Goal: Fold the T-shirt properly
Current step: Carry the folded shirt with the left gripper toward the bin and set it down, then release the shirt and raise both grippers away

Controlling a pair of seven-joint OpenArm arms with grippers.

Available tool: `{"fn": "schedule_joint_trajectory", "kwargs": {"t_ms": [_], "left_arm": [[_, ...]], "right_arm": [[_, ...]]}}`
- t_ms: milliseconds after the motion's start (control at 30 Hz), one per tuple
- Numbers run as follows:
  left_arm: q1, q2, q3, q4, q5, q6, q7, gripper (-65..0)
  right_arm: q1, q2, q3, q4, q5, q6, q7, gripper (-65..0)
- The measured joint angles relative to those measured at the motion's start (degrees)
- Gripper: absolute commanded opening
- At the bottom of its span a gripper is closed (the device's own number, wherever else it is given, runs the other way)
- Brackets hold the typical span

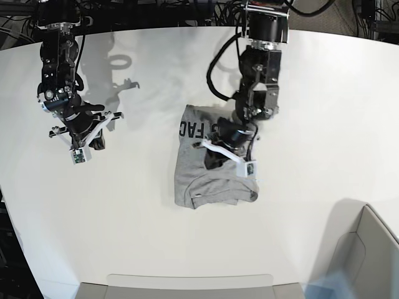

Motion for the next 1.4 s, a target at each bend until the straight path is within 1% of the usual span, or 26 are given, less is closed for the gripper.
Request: {"fn": "schedule_joint_trajectory", "kwargs": {"t_ms": [67,100,167,200,233,300,333,367,467,500,533,567,633,700,767,833,967,1033,1100,1133,1167,1233,1267,1300,1367,1400], "left_arm": [[0.04,-0.55,1.9,-2.23,0.28,0.85,-2.73,-58.6],[-0.33,-1.11,3.02,-3.54,0.24,0.74,-4.74,-58.6],[-1.51,-1.31,3.98,-7.85,0.52,0.81,-6.8,-58.6],[-2.12,-1.27,4.13,-10.84,0.26,0.59,-9.27,-58.6],[-2.43,-0.96,4.13,-14.58,0.04,0.07,-13.14,-58.6],[-4.09,-0.85,4.15,-20.72,-0.57,-2.08,-19.47,-58.6],[-5.18,-0.85,4.15,-23.41,-0.72,-2.21,-20.24,-58.6],[-5.25,-1.75,4.15,-25.07,-0.9,-2.16,-19.78,-58.6],[-4.42,-3.8,4.68,-25.81,-1.07,-2.27,-18.78,-58.6],[-3.61,-4.5,4.61,-24.98,-1.33,-2.97,-18.91,-58.6],[-2.84,-6.01,4.61,-24.09,-1.73,-3.48,-19.52,-58.6],[-1.84,-7.82,4.66,-23.02,-2.14,-4.94,-19.45,-58.6],[-0.94,-11.34,4.44,-21.4,-2.95,-5.68,-18.05,-58.6],[-0.81,-13.66,1.31,-20.06,-3.21,-5.64,-14.78,-58.6],[0.44,-15.78,-2.78,-19.19,-3.19,-5.01,-14.88,-58.6],[1.07,-18.47,-5.44,-18.82,-3.15,-4.7,-14.84,-58.6],[1.4,-24.9,-7.21,-19.12,-2.23,-2.69,-13.51,-58.6],[1.77,-27.23,-7.23,-17.79,-1.79,-1.42,-11.89,-58.6],[2.54,-28.22,-7.3,-13.62,-0.63,-0.13,-9.18,-58.6],[3.78,-28.17,-7.48,-10.16,-0.26,0.48,-6.73,-58.6],[4.87,-28.17,-7.5,-7.39,-0.17,0.5,-5.18,-58.6],[7.19,-28.22,-7.89,-0.57,0.09,0.39,1.27,-58.6],[7.76,-28.15,-8.48,2.25,-0.15,-0.13,3.32,-58.6],[8.39,-27.93,-9.31,5.27,-0.02,0.22,5.42,-58.6],[9.09,-27.89,-11.65,10.82,-0.33,-0.11,7.23,-58.6],[9.57,-27.91,-13.03,13.81,-0.22,0.22,9.18,-58.6]], "right_arm": [[-1.22,0.35,0.76,0.02,0.09,0.0,-0.15,-65.0],[-1.57,0.44,1.14,0.02,0.15,0.02,-0.26,-65.0],[-2.29,0.63,1.62,-0.02,0.17,0.02,-0.31,-65.0],[-2.43,0.66,1.62,-0.02,0.11,0.02,-0.26,-65.0],[-2.45,0.66,1.62,-0.02,0.13,0.02,-0.22,-65.0],[-2.62,0.79,1.62,-0.02,0.17,0.02,-0.02,-65.0],[-2.84,0.76,1.66,-0.02,0.15,0.02,0.02,-65.0],[-3.13,0.76,1.66,0.02,0.22,0.02,0.0,-65.0],[-3.5,0.92,1.7,0.02,0.28,0.04,-0.39,-65.0],[-3.32,1.07,1.84,0.02,0.37,0.02,-0.31,-65.0],[-3.06,1.07,1.88,0.04,0.33,0.04,-0.15,-65.0],[-3.04,1.09,1.88,0.04,0.37,0.02,0.17,-65.0],[-3.1,1.09,1.86,0.04,0.33,0.02,-0.04,-65.0],[-3.37,0.85,1.81,0.04,0.33,0.04,-0.17,-65.0],[-3.34,0.57,1.57,0.02,0.35,0.02,-0.26,-65.0],[-3.19,0.57,1.55,0.02,0.31,0.02,-0.15,-65.0],[-3.43,0.13,1.53,0.02,0.33,0.02,-0.26,-65.0],[-3.34,0.13,1.55,0.04,0.26,0.02,-0.15,-65.0],[-3.37,-0.07,1.53,0.04,0.37,0.02,-0.17,-65.0],[-3.58,-0.04,1.53,0.46,0.07,0.02,-0.37,-65.0],[-3.96,-0.02,1.53,1.2,0.04,0.02,-0.39,-65.0],[-5.01,0.0,1.55,3.96,0.09,0.04,-0.39,-65.0],[-5.33,-0.02,1.6,5.2,0.28,0.04,-0.39,-65.0],[-5.95,-0.02,1.64,6.71,0.26,0.13,-0.37,-65.0],[-7.32,0.11,1.81,9.86,0.48,0.22,-0.15,-65.0],[-8.26,0.33,1.9,11.43,0.46,0.22,-0.17,-65.0]]}}
